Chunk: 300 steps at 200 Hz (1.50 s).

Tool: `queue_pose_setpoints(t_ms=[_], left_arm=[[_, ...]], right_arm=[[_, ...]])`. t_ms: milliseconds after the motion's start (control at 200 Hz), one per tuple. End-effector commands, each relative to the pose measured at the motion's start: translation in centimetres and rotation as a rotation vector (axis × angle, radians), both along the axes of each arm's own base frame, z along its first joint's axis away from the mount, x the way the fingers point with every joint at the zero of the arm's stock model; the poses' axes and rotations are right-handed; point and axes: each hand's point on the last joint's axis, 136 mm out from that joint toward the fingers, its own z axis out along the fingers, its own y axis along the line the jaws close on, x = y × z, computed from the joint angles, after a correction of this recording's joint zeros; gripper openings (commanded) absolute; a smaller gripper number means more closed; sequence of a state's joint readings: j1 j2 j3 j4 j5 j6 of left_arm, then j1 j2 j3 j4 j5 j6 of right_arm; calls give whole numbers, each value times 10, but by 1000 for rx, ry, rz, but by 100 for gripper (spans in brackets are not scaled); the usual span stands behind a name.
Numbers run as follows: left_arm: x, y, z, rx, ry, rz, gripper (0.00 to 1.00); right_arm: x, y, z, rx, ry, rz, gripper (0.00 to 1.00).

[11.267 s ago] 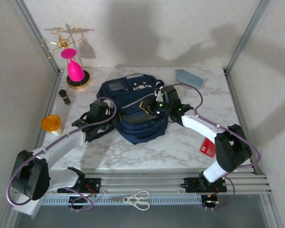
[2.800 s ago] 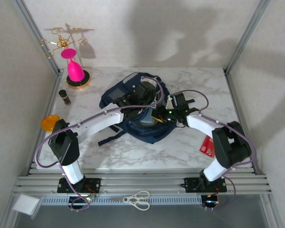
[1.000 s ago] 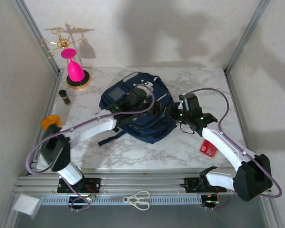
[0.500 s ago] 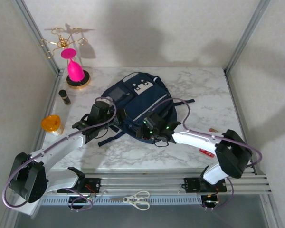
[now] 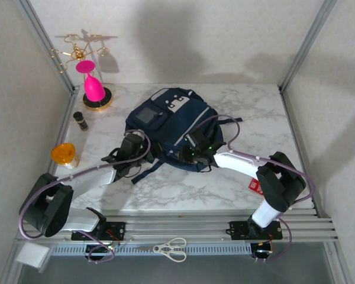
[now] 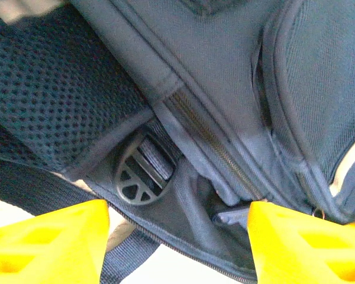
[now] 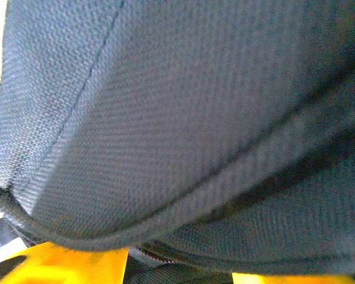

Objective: Pack the student bag
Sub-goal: Rotate the student bag at the center of the table, then zip the student bag at the center of the table.

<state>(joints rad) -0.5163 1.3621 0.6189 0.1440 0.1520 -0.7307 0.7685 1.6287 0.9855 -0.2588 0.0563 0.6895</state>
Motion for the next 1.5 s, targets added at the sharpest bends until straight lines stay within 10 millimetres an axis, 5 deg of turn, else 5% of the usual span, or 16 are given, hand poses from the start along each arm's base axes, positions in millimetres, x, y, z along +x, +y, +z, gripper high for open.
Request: queue_pose_setpoints(t_ms=[0, 240, 646, 1117, 1362, 1497], left_arm=[[15, -22, 25, -95, -62, -9, 62], [36, -13, 34, -82, -73, 54, 57], [41, 14, 24, -69, -44, 132, 57], [44, 13, 14, -102, -29, 126, 59], [45, 10, 13, -115, -27, 122, 59], [44, 10, 16, -115, -31, 117, 60]], right_arm=[[11, -3, 32, -12, -111, 33, 50], [-23, 24, 38, 62, -53, -42, 51], [-3, 79, 20, 25, -51, -250, 41], [38, 54, -19, -74, -69, -394, 43], [46, 55, -23, -90, -73, -390, 29], [43, 58, -8, -42, -88, -350, 18]])
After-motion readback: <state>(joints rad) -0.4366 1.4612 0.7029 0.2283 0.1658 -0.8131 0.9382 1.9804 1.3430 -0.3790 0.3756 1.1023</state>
